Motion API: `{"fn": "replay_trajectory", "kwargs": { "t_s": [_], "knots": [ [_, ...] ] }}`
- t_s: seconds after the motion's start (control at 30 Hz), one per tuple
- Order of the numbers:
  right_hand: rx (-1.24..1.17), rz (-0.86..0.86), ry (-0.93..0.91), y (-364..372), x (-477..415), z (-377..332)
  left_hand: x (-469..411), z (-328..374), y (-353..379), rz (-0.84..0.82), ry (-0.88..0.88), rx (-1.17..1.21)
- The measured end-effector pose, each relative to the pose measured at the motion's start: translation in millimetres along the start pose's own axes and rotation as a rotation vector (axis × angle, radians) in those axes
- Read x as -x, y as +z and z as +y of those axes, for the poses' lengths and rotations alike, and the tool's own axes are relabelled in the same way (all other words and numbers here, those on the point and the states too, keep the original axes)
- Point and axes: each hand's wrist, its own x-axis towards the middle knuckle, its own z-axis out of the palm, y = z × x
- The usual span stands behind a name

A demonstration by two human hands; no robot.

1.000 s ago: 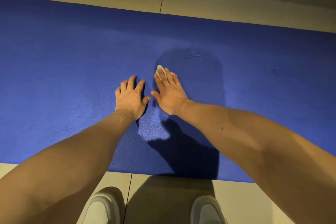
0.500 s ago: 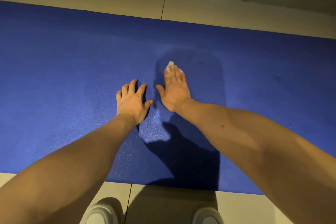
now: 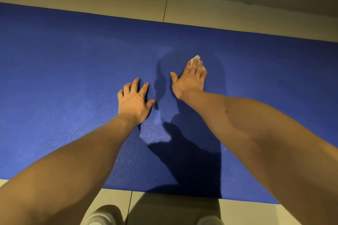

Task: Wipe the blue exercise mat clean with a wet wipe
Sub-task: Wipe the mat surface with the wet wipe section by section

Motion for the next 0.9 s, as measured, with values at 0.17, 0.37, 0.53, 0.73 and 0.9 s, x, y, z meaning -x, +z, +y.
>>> {"fn": "replay_trajectory", "kwargs": {
  "t_s": [0.17,0.37,0.53,0.73,0.9],
  "knots": [
    [-0.004,-0.045,-0.368,7,6,-27,-6,-2,1,0.022,0.007,0.016],
    [0.083,-0.014,-0.337,-12,-27,17,-24,3,-8,0.016,-0.003,0.028],
    [0.003,-0.018,-0.015,-20,-40,7,-38,1,-13,0.003,-0.017,0.0],
    [-0.017,-0.036,-0.377,-8,-35,-39,-50,-3,-14,0.006,-0.015,-0.008],
    [0.052,0.004,-0.384,-16,-59,-3,-59,-1,-17,0.016,-0.014,0.005]
  ]
}}
